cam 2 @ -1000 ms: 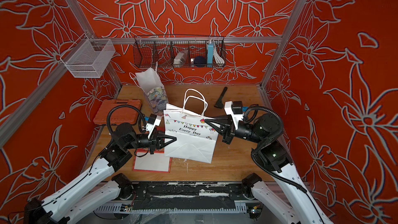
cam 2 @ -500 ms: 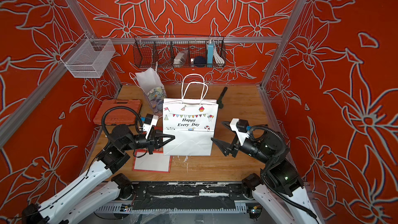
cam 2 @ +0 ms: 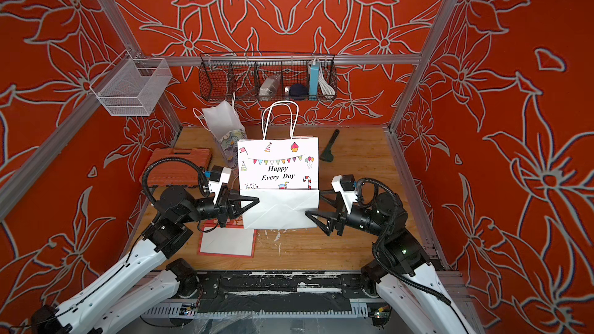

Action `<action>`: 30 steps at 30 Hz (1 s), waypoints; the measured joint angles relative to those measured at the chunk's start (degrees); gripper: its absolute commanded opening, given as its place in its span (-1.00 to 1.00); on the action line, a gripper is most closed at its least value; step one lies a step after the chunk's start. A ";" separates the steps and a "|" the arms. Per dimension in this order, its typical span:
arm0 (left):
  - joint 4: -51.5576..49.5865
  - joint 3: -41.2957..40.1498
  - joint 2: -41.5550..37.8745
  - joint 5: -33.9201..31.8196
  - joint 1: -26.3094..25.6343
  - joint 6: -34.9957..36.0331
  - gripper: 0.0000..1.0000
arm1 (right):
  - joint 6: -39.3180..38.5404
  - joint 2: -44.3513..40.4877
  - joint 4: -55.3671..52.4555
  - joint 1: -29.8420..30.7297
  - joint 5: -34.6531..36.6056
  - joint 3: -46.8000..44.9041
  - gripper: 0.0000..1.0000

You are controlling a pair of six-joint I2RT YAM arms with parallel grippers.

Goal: Put away the paper bag
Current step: Press the paper bag.

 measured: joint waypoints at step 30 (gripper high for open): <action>13.11 -2.80 2.75 -2.47 -4.26 -12.44 -1.00 | 13.99 3.19 13.09 0.00 -6.49 1.27 -0.76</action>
